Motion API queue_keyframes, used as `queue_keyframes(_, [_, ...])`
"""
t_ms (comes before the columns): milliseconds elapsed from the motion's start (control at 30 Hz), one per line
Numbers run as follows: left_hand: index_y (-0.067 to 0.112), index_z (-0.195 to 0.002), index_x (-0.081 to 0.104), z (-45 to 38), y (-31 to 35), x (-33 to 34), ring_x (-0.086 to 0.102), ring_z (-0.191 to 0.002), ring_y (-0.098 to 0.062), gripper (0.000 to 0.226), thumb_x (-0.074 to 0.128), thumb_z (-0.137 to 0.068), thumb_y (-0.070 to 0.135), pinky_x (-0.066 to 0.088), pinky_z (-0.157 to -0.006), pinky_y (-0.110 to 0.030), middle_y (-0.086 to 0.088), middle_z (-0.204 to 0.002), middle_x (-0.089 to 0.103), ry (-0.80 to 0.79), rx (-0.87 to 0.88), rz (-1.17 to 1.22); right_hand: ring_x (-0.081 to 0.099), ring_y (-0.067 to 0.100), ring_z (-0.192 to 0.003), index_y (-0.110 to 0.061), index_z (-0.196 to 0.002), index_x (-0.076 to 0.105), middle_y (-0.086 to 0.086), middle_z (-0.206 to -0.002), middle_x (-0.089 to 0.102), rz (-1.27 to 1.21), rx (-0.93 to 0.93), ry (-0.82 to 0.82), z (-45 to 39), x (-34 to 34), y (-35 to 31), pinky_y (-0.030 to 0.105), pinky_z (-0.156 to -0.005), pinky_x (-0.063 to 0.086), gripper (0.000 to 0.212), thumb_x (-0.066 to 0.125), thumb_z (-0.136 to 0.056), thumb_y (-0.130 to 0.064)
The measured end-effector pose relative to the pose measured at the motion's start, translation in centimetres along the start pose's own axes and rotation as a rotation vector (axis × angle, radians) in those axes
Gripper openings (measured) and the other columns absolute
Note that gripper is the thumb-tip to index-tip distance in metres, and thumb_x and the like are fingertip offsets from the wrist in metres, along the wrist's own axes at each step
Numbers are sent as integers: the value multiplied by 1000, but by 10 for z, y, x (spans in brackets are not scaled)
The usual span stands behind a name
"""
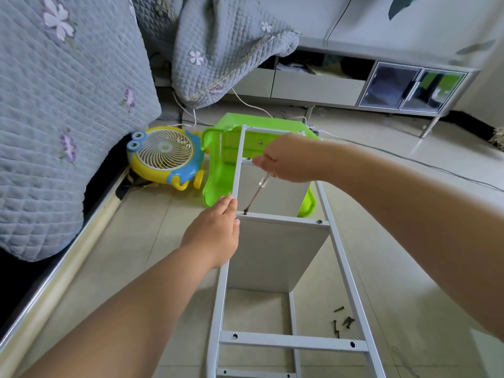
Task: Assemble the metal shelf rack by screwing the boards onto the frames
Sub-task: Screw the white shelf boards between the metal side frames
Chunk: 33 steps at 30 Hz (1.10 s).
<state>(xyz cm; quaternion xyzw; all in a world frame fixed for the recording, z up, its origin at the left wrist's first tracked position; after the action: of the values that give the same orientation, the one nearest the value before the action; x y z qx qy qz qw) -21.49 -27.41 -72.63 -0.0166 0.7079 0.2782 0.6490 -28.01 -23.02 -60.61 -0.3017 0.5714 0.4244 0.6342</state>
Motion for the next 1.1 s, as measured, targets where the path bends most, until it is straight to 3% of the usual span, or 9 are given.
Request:
queue_keyframes(133, [14, -149, 14, -1, -2, 1, 20, -139, -19, 50, 24, -101, 23, 18, -109, -23, 3, -157, 8, 14, -4, -21, 52, 25, -63, -10, -107, 39, 7, -73, 51, -259, -3, -119, 10, 6, -9, 26, -48, 41, 15, 33, -96, -18])
queue_keyframes(233, [14, -148, 14, 1, -1, 2, 22, -138, -21, 49, 25, -101, 22, 18, -109, -24, 4, -156, 9, 12, -6, -5, 48, 18, -49, -11, -95, 42, 7, -69, 53, -205, -21, -116, 11, 2, -14, 18, -39, 38, 13, 29, -97, -14])
queue_keyframes(400, [14, -149, 14, 2, -1, 2, 21, -138, -20, 50, 24, -101, 22, 18, -109, -23, 4, -157, 8, 14, -8, 9, 37, 18, -56, -12, -58, 36, 1, -61, 38, 169, -71, 31, 6, -5, -21, 23, -46, 25, 52, 26, -99, -42])
queue_keyframes(467, [14, -149, 14, 2, -1, 1, 22, -138, -20, 50, 24, -101, 22, 18, -108, -23, 5, -156, 8, 16, -3, 9, 35, 18, -58, -14, -63, 37, -1, -64, 35, 116, -42, 67, 8, -6, -19, 26, -48, 25, 49, 25, -98, -45])
queue_keyframes(567, [15, -149, 13, 2, 0, 1, 22, -138, -19, 50, 24, -101, 22, 18, -108, -23, 6, -156, 8, 24, 1, 7, 40, 24, -70, -13, -95, 37, 1, -75, 41, -55, -92, 35, 12, -5, -22, 30, -61, 30, 22, 33, -96, -34])
queue_keyframes(733, [16, -149, 13, 2, 0, 0, 22, -138, -20, 50, 24, -101, 23, 19, -109, -25, 6, -156, 8, 21, -9, 9, 35, 15, -58, -15, -76, 32, 1, -68, 40, -130, -130, -74, 17, 1, -25, 23, -51, 29, 20, 34, -97, -14])
queue_keyframes(833, [15, -149, 14, 2, -1, 2, 23, -137, -21, 50, 24, -101, 23, 19, -109, -25, 5, -156, 9, 18, -16, 0, 44, 15, -61, -9, -92, 47, 3, -75, 48, 21, -101, -20, 13, -2, -17, 18, -51, 35, 25, 32, -100, -27])
queue_keyframes(967, [15, -149, 14, 2, -2, 3, 23, -138, -22, 50, 24, -101, 23, 16, -111, -26, 5, -156, 9, 17, -7, -19, 36, 18, -57, -17, -59, 33, -2, -62, 32, 220, -22, 57, 14, -1, -5, 26, -51, 27, 51, 22, -98, -47])
queue_keyframes(1100, [15, -149, 12, 3, -1, -2, 20, -139, -19, 49, 23, -101, 23, 16, -109, -23, 5, -157, 8, 33, 0, -18, 38, 17, -60, -15, -86, 36, -5, -65, 37, -37, -67, 26, 20, 7, -1, 24, -48, 26, 17, 41, -94, -29])
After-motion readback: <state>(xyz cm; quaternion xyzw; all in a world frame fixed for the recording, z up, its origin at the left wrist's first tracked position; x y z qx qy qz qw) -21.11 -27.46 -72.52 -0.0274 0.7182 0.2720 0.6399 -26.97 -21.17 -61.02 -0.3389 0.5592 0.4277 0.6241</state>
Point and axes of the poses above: each hand's wrist, its own z-axis away from the middle knuckle, its own x-axis out of the palm, y = z × x, the point moved 9 cm from there along -z, towards the middle knuckle
